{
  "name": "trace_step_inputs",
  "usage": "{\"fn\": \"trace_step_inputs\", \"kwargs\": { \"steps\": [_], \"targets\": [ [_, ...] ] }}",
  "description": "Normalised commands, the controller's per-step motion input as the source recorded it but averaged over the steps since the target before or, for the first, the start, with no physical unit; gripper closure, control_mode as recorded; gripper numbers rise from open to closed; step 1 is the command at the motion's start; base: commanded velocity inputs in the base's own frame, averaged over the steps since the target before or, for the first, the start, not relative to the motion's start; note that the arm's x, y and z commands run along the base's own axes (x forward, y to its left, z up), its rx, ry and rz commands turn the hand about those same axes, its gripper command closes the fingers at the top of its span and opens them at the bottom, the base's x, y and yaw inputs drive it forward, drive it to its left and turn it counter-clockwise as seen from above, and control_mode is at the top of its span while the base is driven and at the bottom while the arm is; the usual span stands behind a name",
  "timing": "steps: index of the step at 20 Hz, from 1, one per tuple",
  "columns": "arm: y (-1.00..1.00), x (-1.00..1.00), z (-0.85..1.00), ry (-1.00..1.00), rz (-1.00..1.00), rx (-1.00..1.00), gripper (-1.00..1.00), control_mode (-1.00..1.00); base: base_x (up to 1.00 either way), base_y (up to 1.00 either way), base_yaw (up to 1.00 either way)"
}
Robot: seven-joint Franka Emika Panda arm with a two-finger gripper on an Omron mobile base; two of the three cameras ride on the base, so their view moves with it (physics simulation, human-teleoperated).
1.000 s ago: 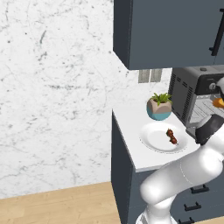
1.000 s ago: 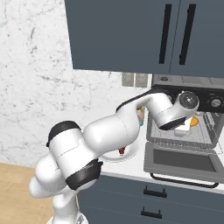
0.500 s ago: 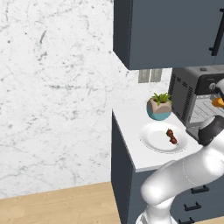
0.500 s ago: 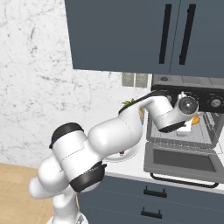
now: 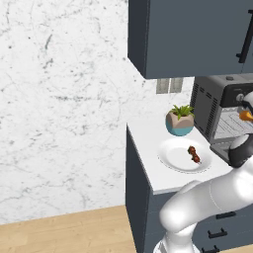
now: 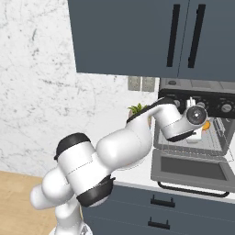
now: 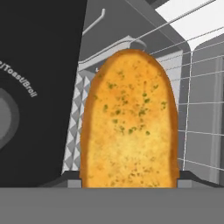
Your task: Pick up the kebab skewer and baguette bread, and place them inside the toaster oven. Close the toaster oven door and start by setting the timer.
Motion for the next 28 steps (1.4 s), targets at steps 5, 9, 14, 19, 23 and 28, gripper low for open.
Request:
{"fn": "trace_step_inputs", "kwargs": {
  "steps": [5,9,14,19,23,28],
  "targets": [
    [0.0,0.0,0.0,0.0,0.0,0.0,-1.0,-1.0,0.0,0.0,0.0],
    [0.0,0.0,0.0,0.0,0.0,0.0,-1.0,-1.0,0.0,0.0,0.0],
    [0.0,0.0,0.0,0.0,0.0,0.0,-1.0,-1.0,0.0,0.0,0.0],
    [0.0,0.0,0.0,0.0,0.0,0.0,-1.0,-1.0,0.0,0.0,0.0],
    [0.0,-0.01,0.0,0.0,0.0,0.0,-1.0,-1.0,0.0,0.0,0.0],
    [0.0,-0.49,0.09,0.02,0.0,-0.05,-1.0,-1.0,0.0,0.0,0.0]
  ]
}}
